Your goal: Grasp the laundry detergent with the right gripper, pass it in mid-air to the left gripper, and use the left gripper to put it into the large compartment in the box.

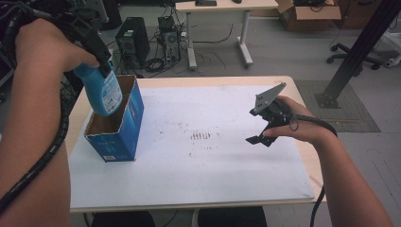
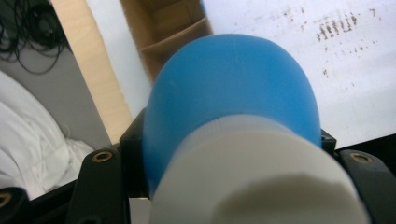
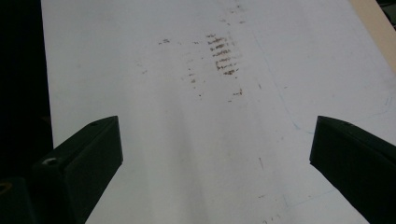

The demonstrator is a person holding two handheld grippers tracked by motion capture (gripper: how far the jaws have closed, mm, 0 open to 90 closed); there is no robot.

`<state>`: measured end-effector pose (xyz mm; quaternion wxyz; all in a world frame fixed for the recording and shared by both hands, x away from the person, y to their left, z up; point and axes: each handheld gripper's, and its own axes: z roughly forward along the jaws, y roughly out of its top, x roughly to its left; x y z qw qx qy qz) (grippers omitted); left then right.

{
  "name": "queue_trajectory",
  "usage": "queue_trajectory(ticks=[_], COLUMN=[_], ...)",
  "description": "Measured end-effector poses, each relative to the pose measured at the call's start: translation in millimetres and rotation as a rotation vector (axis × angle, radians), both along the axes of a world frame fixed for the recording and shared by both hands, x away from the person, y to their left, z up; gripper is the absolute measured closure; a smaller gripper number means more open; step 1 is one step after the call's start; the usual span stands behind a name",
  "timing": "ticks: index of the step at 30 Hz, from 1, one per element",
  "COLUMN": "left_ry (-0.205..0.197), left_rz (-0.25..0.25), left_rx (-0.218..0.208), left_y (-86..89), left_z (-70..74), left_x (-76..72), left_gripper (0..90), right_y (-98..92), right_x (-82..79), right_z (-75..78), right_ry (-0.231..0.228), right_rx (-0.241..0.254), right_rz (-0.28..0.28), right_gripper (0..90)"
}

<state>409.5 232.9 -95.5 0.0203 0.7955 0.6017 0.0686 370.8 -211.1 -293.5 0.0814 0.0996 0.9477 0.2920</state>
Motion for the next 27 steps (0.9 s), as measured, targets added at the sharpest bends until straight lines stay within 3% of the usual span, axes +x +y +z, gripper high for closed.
queue_trajectory(ticks=[3,4,5,13,21,27], left_ry=[0.005,0.004,0.003,-0.009,0.006,0.022], left_rz=[0.039,0.092,0.11,0.198,0.238,0.227], left_rx=[-0.007,-0.017,-0.016,-0.043,-0.059,-0.048], left_y=[6.5,11.4,13.4,24.9,32.8,34.5], left_z=[-0.5,-1.2,-1.8,-9.8,-25.7,-39.8], left_x=[1.5,2.1,2.6,6.6,9.8,11.7], left_gripper=[38.8,38.8,38.9,38.8,38.8,38.8], right_y=[1.0,1.5,1.8,2.0,0.4,-0.3], right_x=[1.2,1.8,2.1,3.1,3.0,4.1], right_z=[0.6,1.0,1.0,-1.7,-3.7,-5.2], right_ry=[0.012,0.013,0.018,0.053,0.075,0.117], right_rx=[-0.016,-0.027,-0.031,-0.045,-0.06,-0.081], right_rz=[0.005,0.004,0.001,0.003,0.002,0.0], right_gripper=[2.4,2.4,2.4,2.8,2.8,2.8])
